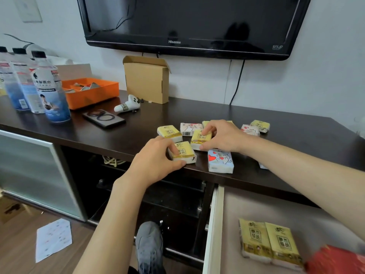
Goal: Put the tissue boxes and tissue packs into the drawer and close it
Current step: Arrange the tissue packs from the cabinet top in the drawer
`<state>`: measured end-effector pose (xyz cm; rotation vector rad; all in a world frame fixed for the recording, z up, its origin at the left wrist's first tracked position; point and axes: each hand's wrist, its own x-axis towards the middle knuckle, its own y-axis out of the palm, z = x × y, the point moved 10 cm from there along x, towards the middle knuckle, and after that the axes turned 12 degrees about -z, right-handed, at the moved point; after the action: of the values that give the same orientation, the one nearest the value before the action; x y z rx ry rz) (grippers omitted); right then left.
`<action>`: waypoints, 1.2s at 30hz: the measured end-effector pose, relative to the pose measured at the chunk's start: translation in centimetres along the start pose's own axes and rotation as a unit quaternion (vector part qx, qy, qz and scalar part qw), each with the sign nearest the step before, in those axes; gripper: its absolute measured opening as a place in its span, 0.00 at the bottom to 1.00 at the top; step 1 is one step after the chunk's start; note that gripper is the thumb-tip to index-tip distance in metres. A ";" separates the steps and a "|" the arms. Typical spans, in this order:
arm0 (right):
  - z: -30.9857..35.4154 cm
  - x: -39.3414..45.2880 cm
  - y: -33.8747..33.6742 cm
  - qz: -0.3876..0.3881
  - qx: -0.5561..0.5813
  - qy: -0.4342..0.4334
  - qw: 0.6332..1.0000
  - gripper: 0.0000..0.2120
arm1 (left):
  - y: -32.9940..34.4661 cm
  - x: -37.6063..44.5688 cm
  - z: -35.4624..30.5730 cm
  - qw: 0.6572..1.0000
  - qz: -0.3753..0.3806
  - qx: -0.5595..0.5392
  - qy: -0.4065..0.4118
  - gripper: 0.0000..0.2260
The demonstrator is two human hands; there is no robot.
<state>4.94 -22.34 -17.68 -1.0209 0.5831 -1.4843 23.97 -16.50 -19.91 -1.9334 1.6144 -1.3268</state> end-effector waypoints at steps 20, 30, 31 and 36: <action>-9.8 -23.7 -8.8 -0.109 0.120 0.043 0.986 0.39 | 3.7 -11.8 -15.4 0.964 0.142 -0.082 0.211 0.31; -8.9 -28.4 -5.2 0.076 -0.172 -0.028 0.982 0.37 | 9.1 -19.0 -16.9 0.911 0.211 0.055 0.349 0.26; -8.7 -28.6 -5.1 0.081 -0.184 -0.031 0.979 0.37 | 9.2 -19.2 -16.8 0.910 0.216 0.053 0.349 0.27; -8.4 -29.0 -4.1 0.153 -0.249 -0.039 0.955 0.42 | 10.0 -20.1 -16.2 0.897 0.231 0.088 0.366 0.33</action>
<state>-6.26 4.70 -26.06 -1.2994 1.0424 -1.0360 6.16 3.29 -27.60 -0.8670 1.9952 -2.0050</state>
